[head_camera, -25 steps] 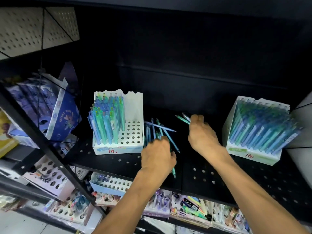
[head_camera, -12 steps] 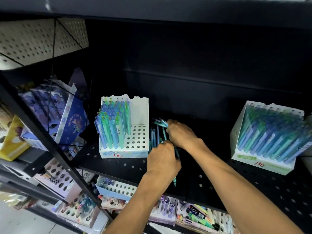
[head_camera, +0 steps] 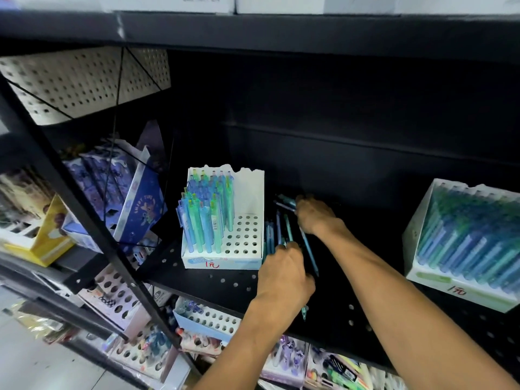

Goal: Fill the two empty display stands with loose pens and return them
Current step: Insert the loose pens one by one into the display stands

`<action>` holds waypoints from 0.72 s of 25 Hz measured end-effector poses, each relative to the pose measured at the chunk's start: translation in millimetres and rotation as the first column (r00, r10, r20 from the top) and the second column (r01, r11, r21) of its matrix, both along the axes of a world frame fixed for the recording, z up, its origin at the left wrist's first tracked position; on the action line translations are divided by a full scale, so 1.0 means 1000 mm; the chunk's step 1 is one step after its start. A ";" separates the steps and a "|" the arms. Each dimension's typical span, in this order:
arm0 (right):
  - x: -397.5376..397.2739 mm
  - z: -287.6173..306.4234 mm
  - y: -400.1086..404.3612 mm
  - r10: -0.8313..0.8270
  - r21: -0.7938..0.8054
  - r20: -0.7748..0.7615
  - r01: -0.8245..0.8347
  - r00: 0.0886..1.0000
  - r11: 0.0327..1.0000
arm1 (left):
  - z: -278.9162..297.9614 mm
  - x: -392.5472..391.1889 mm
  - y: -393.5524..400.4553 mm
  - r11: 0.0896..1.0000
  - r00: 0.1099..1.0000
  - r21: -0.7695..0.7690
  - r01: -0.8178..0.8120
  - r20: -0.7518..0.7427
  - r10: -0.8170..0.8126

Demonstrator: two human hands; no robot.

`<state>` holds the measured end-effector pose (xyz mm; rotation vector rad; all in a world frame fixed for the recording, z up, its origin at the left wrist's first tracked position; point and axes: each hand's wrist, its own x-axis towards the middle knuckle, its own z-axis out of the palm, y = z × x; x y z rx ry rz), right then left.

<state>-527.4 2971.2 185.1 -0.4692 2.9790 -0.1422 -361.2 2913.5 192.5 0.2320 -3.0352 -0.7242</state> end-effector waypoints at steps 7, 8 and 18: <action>0.022 0.020 0.043 0.002 -0.194 0.004 -0.001 1.000 0.981 | 0.003 -0.002 0.002 0.995 1.000 -0.098 0.022 -0.004 -0.022; 0.026 0.020 0.055 0.010 -0.226 0.050 0.001 0.999 0.974 | 0.004 -0.002 0.003 0.995 0.999 -0.097 0.032 -0.005 -0.033; 0.068 0.009 0.070 -0.021 -0.265 0.176 0.068 0.984 0.962 | 0.011 -0.004 -0.007 0.994 0.995 0.113 0.006 0.094 -0.016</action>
